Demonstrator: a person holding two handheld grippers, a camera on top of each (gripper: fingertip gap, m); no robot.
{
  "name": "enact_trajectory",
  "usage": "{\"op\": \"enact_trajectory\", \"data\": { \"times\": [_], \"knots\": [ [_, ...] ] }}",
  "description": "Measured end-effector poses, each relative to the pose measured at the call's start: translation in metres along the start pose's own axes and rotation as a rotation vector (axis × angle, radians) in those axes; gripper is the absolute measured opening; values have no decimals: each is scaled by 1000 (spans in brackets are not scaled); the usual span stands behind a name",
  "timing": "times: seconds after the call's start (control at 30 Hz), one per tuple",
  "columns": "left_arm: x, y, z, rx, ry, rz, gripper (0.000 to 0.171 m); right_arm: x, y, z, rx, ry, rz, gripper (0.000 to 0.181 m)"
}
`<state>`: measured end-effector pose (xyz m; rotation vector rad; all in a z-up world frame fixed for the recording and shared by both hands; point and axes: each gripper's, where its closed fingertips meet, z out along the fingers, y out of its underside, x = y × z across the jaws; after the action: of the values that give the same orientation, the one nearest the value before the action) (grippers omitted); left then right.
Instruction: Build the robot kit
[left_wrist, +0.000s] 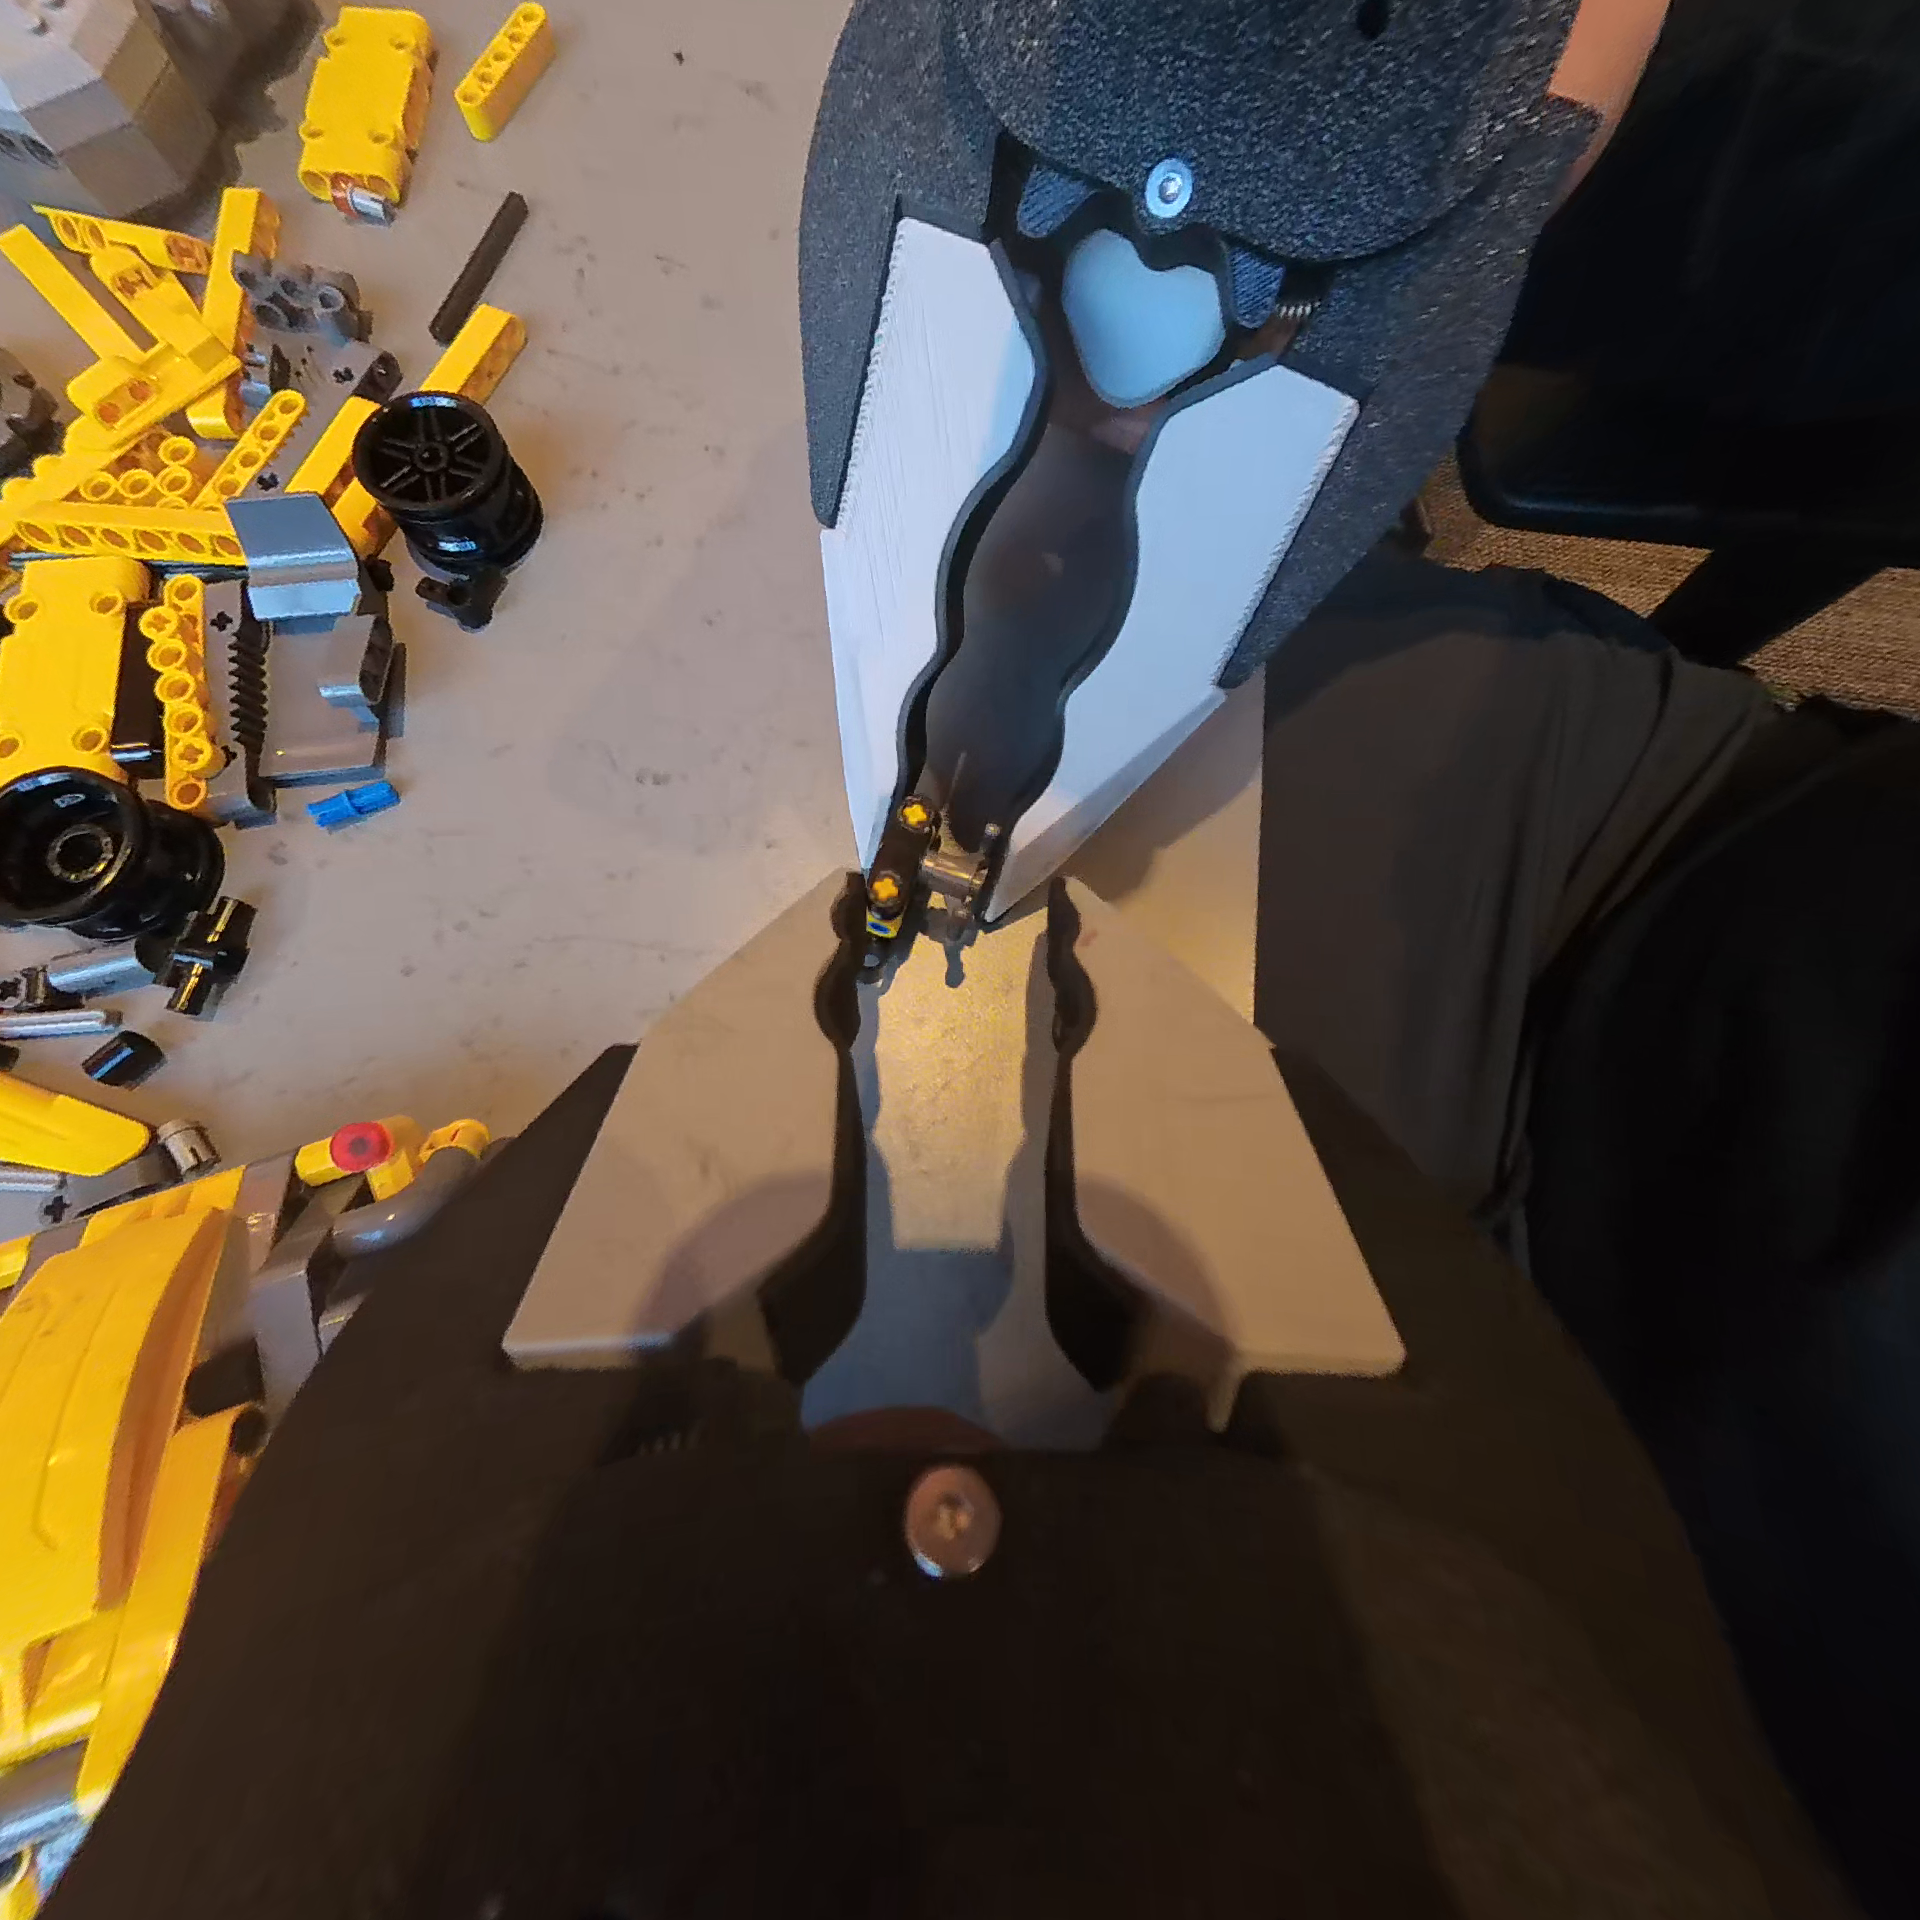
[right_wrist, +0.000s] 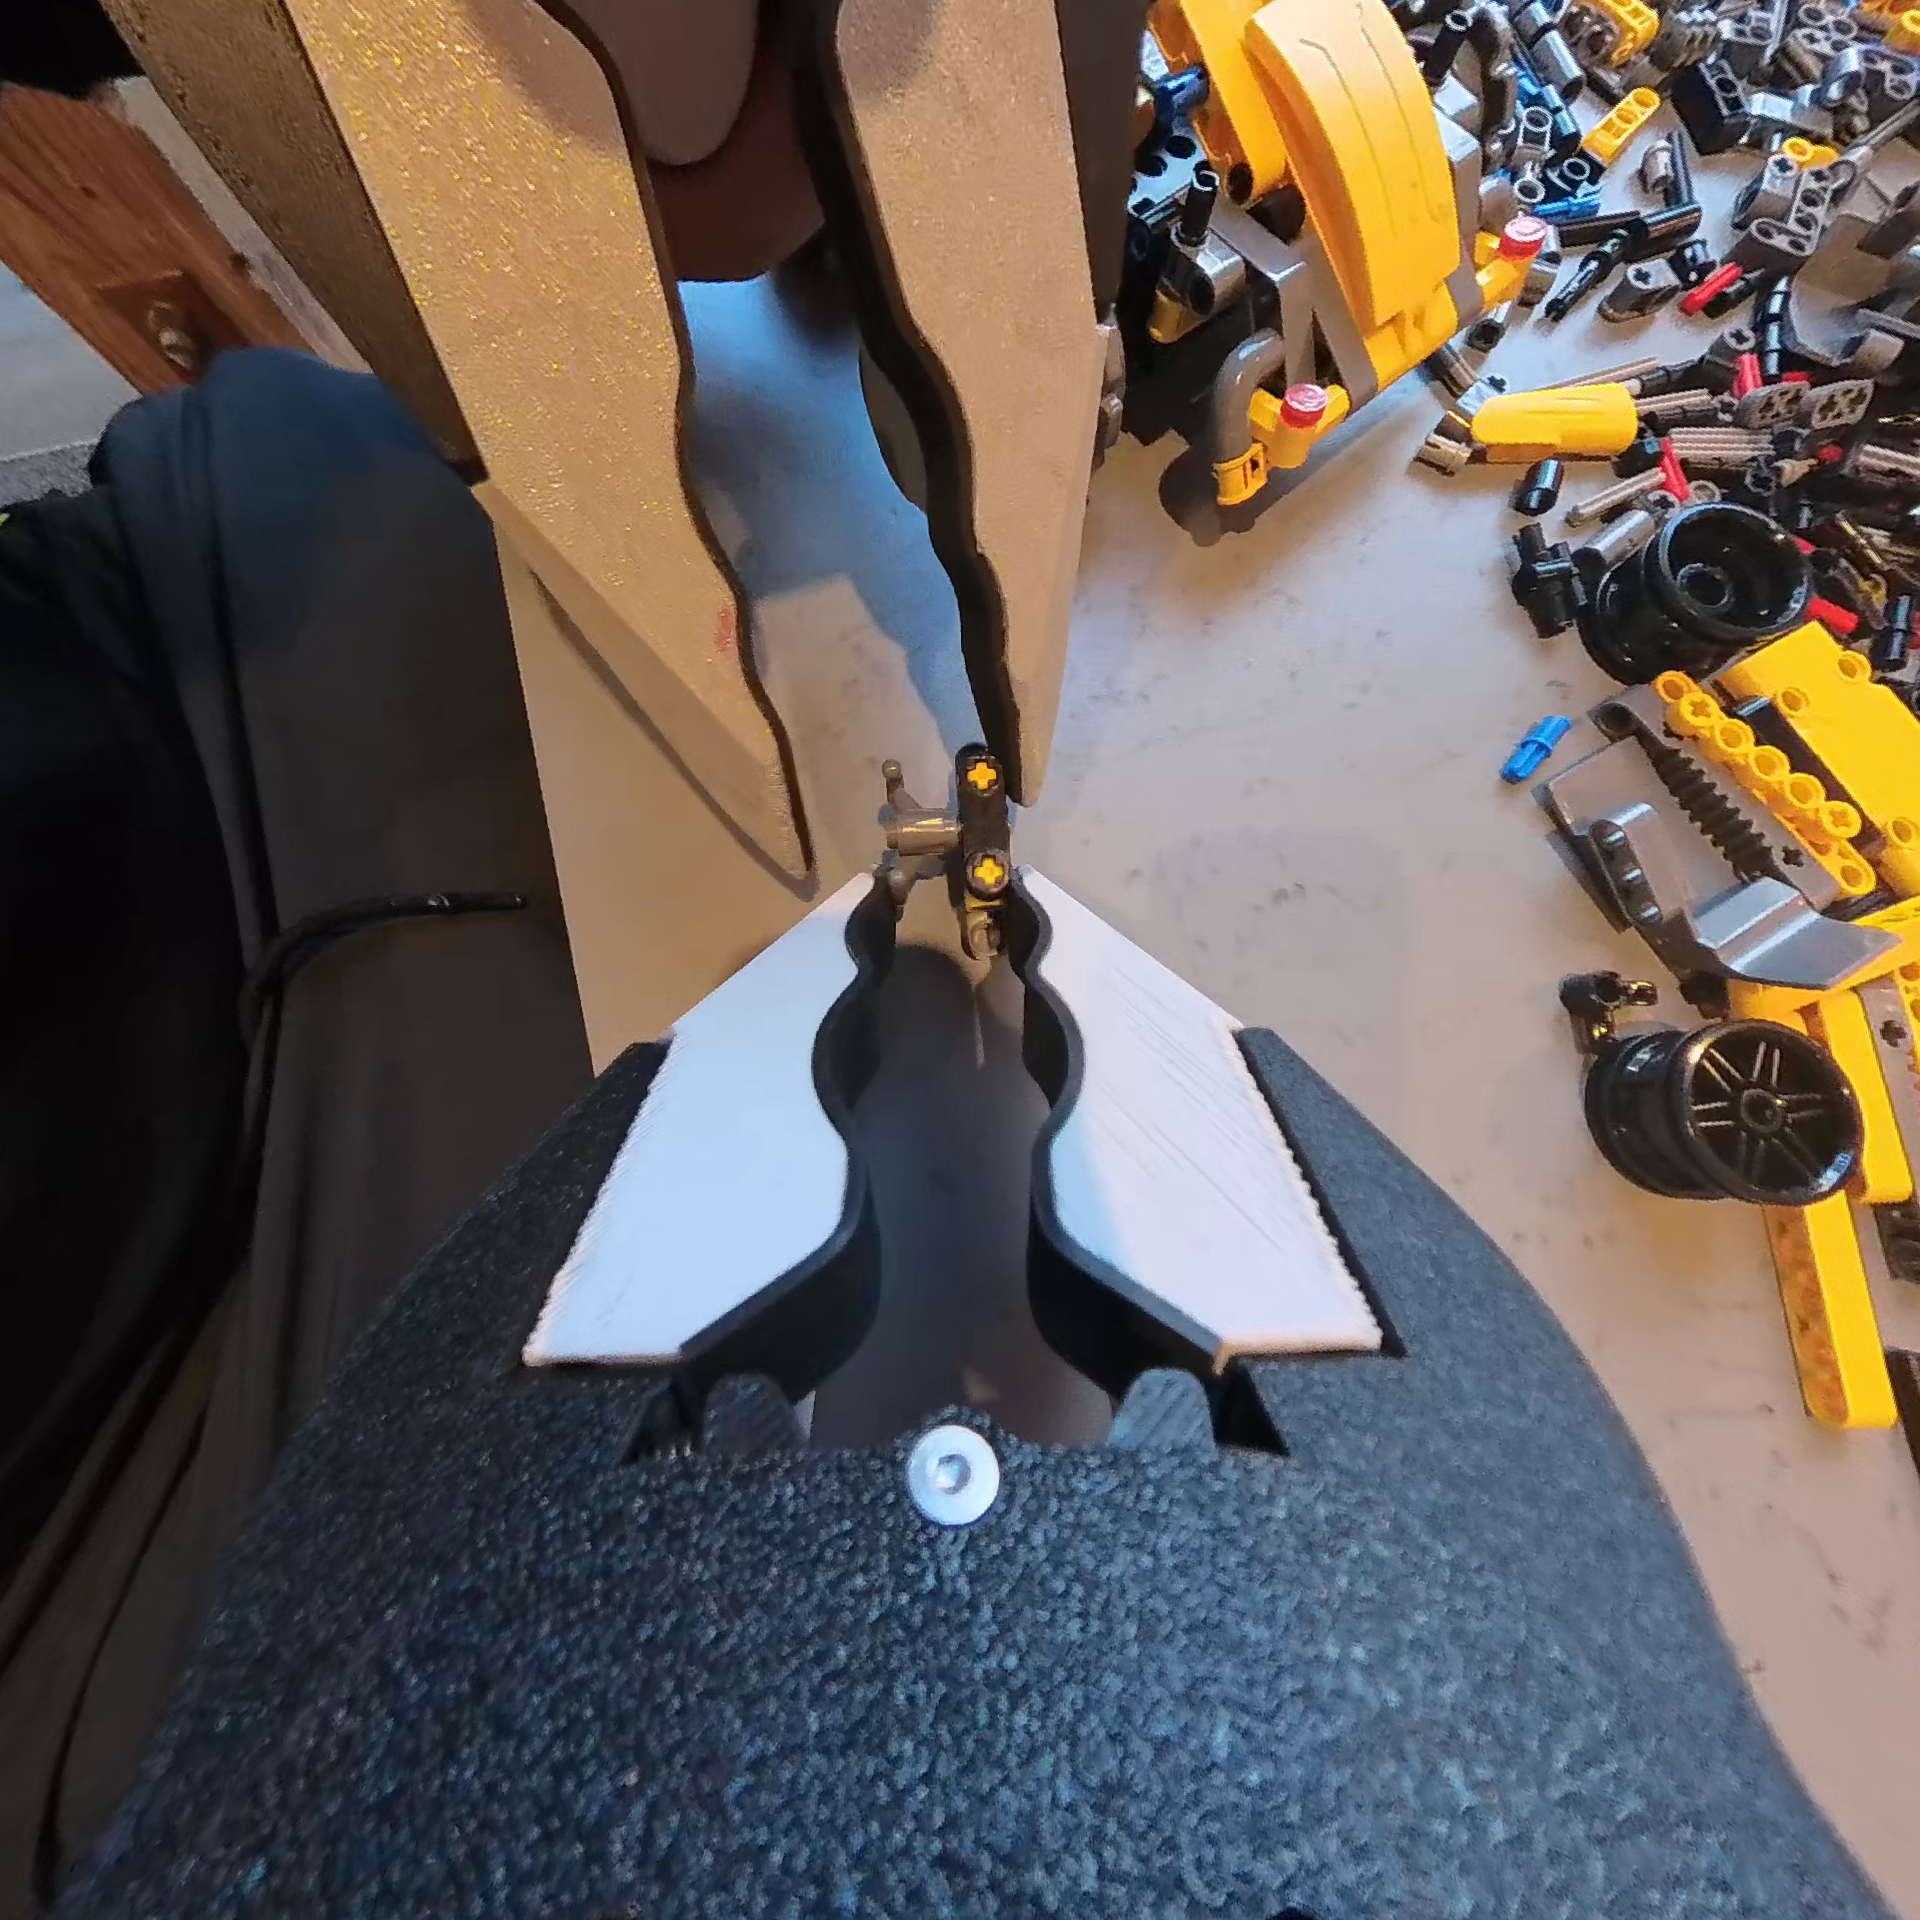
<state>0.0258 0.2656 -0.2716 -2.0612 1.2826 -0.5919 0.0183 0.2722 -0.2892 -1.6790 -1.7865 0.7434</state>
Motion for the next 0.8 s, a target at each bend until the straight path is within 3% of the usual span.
{"op": "enact_trajectory", "data": {
  "times": [0.6, 0.8],
  "knots": [
    [0, -7, -1, 34, 6, -9, 35, -2, -1, -1, 14, -27, 10, 20],
    [-5, -9, 0, 46, -14, -19, 45, 0, 4, -4, 3, -27, 6, 14]
  ]
}}
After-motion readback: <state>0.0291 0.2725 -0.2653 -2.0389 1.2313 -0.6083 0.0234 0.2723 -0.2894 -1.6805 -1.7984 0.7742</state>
